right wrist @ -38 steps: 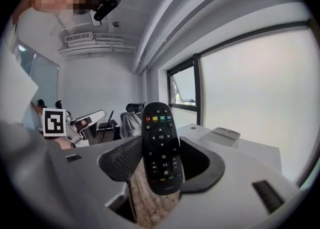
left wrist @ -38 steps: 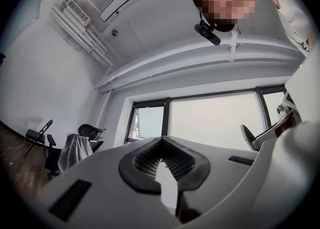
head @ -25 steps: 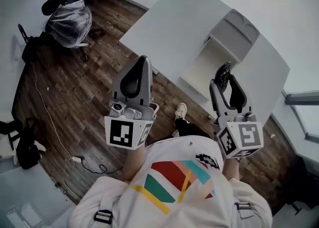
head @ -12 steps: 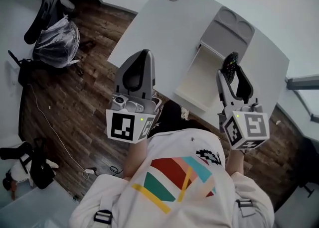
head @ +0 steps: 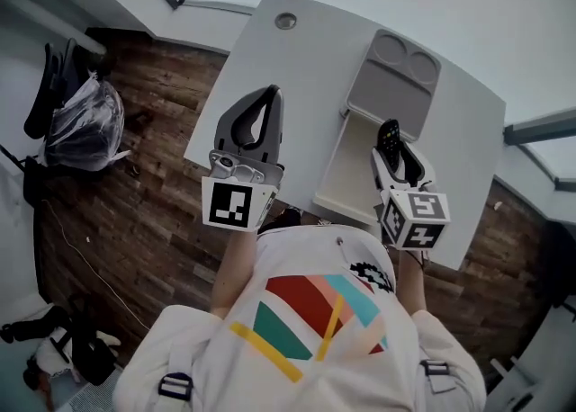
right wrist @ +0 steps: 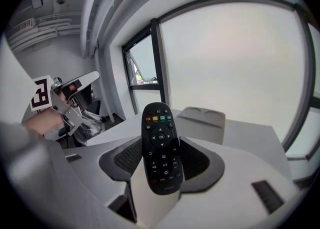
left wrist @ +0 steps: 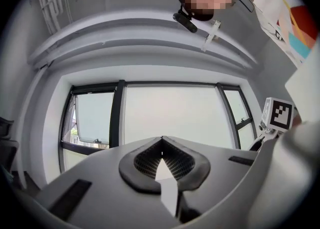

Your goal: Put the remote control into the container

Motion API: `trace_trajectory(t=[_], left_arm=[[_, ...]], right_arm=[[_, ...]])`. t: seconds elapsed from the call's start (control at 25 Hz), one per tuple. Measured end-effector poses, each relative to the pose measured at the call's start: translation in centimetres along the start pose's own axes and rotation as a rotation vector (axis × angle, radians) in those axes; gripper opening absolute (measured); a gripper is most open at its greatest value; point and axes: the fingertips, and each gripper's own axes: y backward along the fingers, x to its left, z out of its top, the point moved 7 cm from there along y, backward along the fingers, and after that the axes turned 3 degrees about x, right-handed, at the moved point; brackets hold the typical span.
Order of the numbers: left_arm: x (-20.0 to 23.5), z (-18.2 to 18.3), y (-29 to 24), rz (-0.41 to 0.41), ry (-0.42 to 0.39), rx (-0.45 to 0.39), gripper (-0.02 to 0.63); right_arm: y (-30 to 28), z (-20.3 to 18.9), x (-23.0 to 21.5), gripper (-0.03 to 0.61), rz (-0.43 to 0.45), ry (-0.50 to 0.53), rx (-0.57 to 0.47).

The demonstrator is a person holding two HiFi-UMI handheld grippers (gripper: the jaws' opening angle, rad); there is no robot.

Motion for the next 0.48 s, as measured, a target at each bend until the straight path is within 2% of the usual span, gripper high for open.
trace_trajectory(t=[0.2, 0.48], left_arm=[[-0.2, -4.3, -1.2, -0.067, 0.080, 0.069, 0.006], [-1.6, -7.7, -2.6, -0.144, 0.129, 0.118, 0.006]], right_arm=[[-4.0, -3.6, -0.4, 0.235, -0.012, -0.035, 0.148], [-5.6, -5.0, -0.6, 0.234, -0.064, -0.055, 0.225]])
